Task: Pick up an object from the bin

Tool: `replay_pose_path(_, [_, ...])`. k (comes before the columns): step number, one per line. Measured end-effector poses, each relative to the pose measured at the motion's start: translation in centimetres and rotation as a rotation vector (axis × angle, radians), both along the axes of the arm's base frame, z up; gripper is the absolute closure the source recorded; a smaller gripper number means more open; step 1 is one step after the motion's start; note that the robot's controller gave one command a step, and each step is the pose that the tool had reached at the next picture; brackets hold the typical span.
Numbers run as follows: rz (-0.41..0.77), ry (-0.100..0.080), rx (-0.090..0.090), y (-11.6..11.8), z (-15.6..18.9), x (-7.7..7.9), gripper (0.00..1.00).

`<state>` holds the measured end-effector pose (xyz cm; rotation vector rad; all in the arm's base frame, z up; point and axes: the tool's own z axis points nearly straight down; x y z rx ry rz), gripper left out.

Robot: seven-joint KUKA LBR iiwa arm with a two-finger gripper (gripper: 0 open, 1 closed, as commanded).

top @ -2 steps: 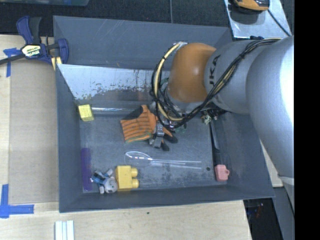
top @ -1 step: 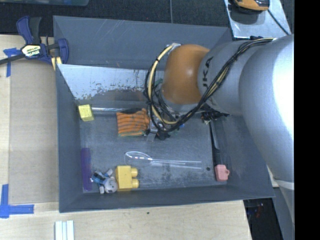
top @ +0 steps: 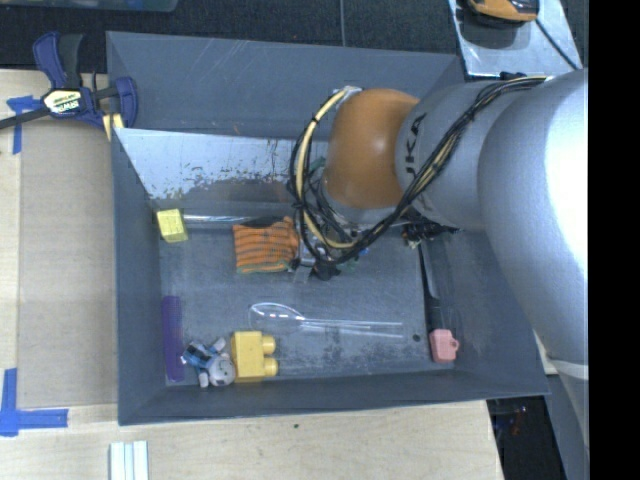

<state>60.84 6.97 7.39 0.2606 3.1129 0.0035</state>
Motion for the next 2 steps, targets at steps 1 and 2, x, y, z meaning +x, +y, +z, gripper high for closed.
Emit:
replay_pose_path(1, [0.000, 0.000, 0.000, 0.0, 0.8, -0.1, 1.00])
replay_pose_path(2, [0.000, 0.008, 0.000, -0.1, 4.0, -0.3, 1.00])
